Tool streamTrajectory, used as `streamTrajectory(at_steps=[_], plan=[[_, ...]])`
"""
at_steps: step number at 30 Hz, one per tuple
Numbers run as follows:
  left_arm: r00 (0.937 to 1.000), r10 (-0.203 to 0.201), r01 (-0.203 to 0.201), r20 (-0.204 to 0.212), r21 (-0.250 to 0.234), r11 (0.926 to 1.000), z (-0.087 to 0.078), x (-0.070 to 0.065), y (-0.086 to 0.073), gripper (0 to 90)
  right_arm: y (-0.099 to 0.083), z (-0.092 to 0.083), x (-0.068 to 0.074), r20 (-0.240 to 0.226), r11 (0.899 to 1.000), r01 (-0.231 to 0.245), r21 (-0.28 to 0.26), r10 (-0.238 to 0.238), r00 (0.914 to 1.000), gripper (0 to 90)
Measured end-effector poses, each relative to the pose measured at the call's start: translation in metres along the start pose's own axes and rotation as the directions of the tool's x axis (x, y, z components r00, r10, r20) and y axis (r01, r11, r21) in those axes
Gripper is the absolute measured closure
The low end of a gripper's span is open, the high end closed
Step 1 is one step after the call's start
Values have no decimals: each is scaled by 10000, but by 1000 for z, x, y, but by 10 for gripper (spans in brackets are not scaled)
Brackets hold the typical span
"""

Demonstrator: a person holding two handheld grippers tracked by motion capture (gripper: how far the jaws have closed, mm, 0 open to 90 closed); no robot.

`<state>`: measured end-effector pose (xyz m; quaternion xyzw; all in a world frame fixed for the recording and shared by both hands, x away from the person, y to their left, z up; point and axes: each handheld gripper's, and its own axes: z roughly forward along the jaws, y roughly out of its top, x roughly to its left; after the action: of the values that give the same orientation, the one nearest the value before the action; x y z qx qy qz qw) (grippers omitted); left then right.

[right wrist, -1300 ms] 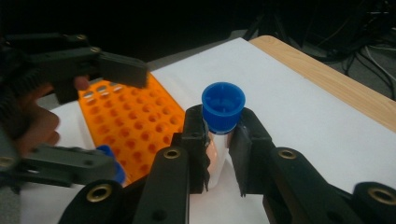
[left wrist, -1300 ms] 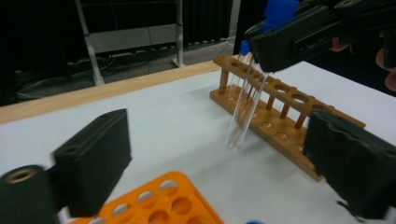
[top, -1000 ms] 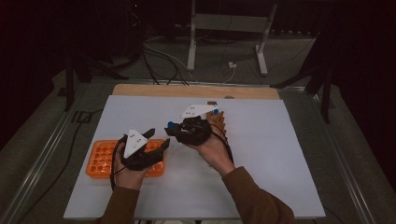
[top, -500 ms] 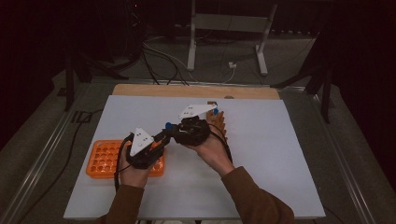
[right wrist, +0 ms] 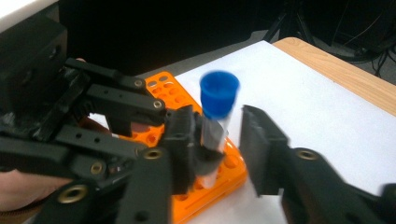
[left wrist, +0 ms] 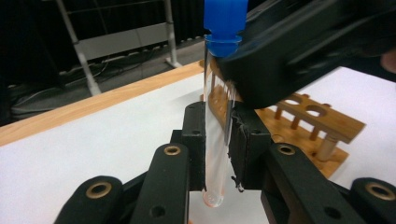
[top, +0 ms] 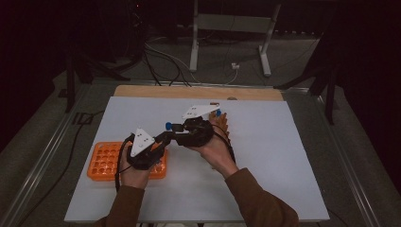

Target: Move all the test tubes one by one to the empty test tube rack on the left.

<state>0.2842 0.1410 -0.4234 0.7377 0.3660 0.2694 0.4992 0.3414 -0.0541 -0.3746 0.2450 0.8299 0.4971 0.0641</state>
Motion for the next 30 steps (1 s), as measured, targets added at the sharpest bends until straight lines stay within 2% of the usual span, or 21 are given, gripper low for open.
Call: streamTrajectory(at_steps=[9,17,23,26,30], plan=[[9982,-544,540,-267,-161,9984,-6,17,-3,785,-7,-6,-13,171,9992,-361,-157,364,9992,416],[9967,-730,722,-352,-235,9971,-13,26,-9,785,-16,-10,-24,554,9977,-616,-278,631,9965,276],[9949,-900,889,-464,-244,9957,-20,33,-15,785,-24,-15,-30,876,9971,-657,-387,689,9938,150],[9937,-992,979,-525,-261,9949,-24,36,-19,785,-31,-17,-31,1129,9985,-465,-279,493,9924,102],[9921,-1130,1116,-553,-282,9934,-29,39,-23,785,-40,-22,-37,1289,9973,-641,-366,683,9893,40]])
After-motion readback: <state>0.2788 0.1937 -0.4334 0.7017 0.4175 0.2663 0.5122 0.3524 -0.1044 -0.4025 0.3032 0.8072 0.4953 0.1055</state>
